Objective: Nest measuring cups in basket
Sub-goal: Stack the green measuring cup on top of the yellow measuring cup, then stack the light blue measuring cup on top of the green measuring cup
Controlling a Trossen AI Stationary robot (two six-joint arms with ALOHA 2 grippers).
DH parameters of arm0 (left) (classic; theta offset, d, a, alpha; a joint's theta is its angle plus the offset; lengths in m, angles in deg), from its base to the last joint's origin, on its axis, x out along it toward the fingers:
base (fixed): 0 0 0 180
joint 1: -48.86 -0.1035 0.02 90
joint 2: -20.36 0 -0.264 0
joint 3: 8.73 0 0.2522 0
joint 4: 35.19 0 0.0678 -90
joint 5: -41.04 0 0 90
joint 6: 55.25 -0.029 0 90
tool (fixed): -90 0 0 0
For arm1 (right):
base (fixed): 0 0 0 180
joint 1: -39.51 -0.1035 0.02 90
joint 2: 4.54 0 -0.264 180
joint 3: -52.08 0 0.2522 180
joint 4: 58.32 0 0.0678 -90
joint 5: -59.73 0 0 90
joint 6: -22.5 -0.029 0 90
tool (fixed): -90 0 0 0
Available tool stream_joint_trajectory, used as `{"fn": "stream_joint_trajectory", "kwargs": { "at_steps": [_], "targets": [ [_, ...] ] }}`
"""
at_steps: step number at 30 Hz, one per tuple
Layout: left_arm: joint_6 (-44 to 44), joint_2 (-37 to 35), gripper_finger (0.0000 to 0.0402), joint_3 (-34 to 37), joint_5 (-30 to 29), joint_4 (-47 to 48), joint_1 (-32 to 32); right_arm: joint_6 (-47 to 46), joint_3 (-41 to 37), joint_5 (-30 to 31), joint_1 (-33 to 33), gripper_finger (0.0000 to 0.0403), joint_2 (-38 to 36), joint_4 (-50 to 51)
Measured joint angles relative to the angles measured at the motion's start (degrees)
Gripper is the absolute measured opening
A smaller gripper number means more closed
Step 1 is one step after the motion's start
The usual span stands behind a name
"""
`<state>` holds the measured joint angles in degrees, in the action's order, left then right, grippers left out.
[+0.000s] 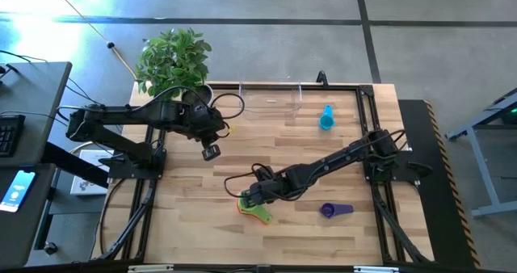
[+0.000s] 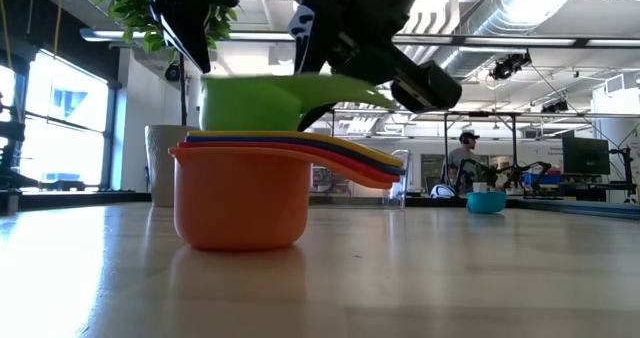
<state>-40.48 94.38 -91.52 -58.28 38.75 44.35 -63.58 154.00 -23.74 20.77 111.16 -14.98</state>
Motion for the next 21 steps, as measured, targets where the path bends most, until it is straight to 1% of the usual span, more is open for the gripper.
{"fn": "stream_joint_trajectory", "kwargs": {
  "at_steps": [6,12,17,21],
  "targets": [
    [0.0,0.0,0.001,0.0,0.0,0.0,0.0,0.0,0.0,0.5,0.0,0.0056,0.0,0.0],
    [0.0,0.0,0.001,0.0,0.0,0.0,0.0,0.5,0.0,0.5,0.4,0.0061,0.0,0.7],
    [0.0,0.0,0.001,0.0,0.0,0.0,0.0,4.1,0.0,0.5,1.8,0.0062,-0.3,3.3],
    [0.0,0.0,0.001,0.0,0.0,0.1,0.0,8.9,0.0,0.6,3.4,0.0062,-2.1,6.5]
  ]
}}
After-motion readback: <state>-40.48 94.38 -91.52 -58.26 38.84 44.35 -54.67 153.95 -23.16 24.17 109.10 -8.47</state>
